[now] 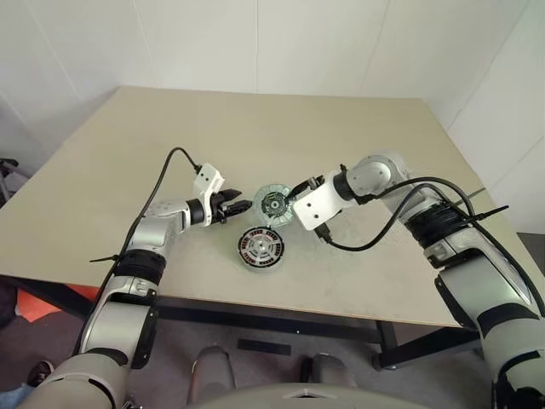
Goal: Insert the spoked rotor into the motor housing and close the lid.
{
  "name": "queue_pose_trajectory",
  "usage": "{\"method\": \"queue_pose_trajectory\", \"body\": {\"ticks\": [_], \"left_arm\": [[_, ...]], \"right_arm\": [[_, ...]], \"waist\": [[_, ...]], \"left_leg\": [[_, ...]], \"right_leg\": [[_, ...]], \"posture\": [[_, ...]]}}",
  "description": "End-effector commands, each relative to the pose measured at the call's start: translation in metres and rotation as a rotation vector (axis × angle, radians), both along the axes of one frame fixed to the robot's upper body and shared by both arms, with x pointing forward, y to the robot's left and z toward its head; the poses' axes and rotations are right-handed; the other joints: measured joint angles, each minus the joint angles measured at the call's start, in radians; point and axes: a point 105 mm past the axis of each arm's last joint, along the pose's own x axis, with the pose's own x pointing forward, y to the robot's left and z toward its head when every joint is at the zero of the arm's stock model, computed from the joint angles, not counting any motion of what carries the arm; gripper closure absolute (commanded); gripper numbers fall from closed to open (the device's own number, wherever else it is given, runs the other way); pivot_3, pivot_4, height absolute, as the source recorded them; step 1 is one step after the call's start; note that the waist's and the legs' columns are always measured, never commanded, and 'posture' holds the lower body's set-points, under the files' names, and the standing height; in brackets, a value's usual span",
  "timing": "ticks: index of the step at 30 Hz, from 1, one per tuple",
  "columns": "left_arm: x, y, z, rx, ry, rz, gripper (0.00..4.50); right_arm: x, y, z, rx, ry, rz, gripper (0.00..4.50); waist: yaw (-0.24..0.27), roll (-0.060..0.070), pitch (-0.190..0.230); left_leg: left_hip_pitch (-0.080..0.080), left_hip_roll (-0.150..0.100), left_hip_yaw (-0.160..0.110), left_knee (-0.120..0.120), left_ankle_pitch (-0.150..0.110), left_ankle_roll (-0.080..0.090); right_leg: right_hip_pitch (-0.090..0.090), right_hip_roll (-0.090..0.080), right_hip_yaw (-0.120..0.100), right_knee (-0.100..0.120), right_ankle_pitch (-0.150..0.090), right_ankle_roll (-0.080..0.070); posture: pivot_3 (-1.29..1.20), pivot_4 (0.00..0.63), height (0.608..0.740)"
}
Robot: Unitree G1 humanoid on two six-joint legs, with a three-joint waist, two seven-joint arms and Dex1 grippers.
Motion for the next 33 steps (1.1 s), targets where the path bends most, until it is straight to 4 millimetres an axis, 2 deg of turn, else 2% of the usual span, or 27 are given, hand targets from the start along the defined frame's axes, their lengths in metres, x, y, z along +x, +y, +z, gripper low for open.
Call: {"method": "queue_pose_trajectory", "body": {"ticks": [1, 17, 18, 20, 22, 24, 26, 33], "left_arm": [[0.006, -0.005, 0.016, -0.011, -0.057, -0.017, 1.73], [0.008, -0.007, 0.016, -0.017, -0.064, -0.018, 1.73], [0.008, -0.007, 0.016, -0.018, -0.064, -0.018, 1.73], [0.008, -0.007, 0.016, -0.019, -0.064, -0.019, 1.73], [0.007, -0.007, 0.015, -0.021, -0.061, -0.02, 1.73], [0.007, -0.008, 0.014, -0.02, -0.059, -0.023, 1.73], [0.007, -0.01, 0.014, -0.022, -0.058, -0.025, 1.73], [0.008, -0.009, 0.015, -0.023, -0.062, -0.025, 1.73]], "right_arm": [[0.007, 0.002, 0.018, 0.017, -0.06, 0.012, 1.26], [0.019, 0.002, 0.029, 0.032, -0.112, -0.031, 1.26], [0.013, 0.002, 0.032, 0.035, -0.113, -0.017, 1.26], [-0.021, 0.006, 0.056, 0.048, -0.132, 0.036, 1.26], [-0.058, 0.011, 0.055, 0.045, -0.127, 0.065, 1.26], [-0.064, 0.013, 0.063, 0.052, -0.122, 0.041, 1.26], [-0.065, 0.015, 0.07, 0.063, -0.11, 0.021, 1.26], [-0.061, 0.012, 0.073, 0.069, -0.121, 0.005, 1.26]], "waist": [[0.0, 0.0, 0.0], [-0.001, 0.0, 0.0], [0.0, 0.0, 0.0], [0.011, -0.001, 0.001], [0.023, -0.001, 0.001], [0.024, -0.001, 0.001], [0.024, -0.001, 0.001], [0.026, 0.0, 0.001]], "left_leg": [[0.0, 0.0, 0.0, 0.0, 0.0, 0.0], [0.0, 0.0, 0.0, 0.002, -0.001, 0.001], [-0.001, 0.0, 0.0, 0.002, -0.001, 0.001], [-0.002, 0.0, 0.0, 0.002, -0.001, 0.001], [-0.003, 0.0, -0.001, 0.002, -0.002, 0.003], [-0.001, 0.0, 0.0, 0.003, -0.002, 0.009], [0.0, 0.0, 0.0, 0.003, -0.003, 0.007], [0.012, 0.001, 0.0, 0.003, -0.002, 0.0]], "right_leg": [[0.0, 0.0, 0.0, 0.0, 0.0, 0.0], [0.0, 0.0, 0.0, 0.0, 0.0, 0.0], [0.0, 0.0, 0.0, 0.0, 0.0, 0.0], [0.0, 0.0, 0.0, 0.0, 0.0, 0.0], [0.0, 0.0, 0.0, -0.001, 0.0, 0.0], [0.001, 0.0, 0.001, -0.001, 0.0, 0.0], [0.001, 0.0, 0.001, -0.001, 0.0, 0.001], [0.012, 0.0, 0.002, 0.0, 0.0, 0.001]], "posture": [[0.0, 0.0, 0.74], [0.0, 0.0, 0.74], [0.0, 0.0, 0.74], [0.0, 0.0, 0.74], [0.0, 0.0, 0.74], [0.0, 0.0, 0.74], [0.0, 0.0, 0.74], [0.0, 0.0, 0.74]]}}
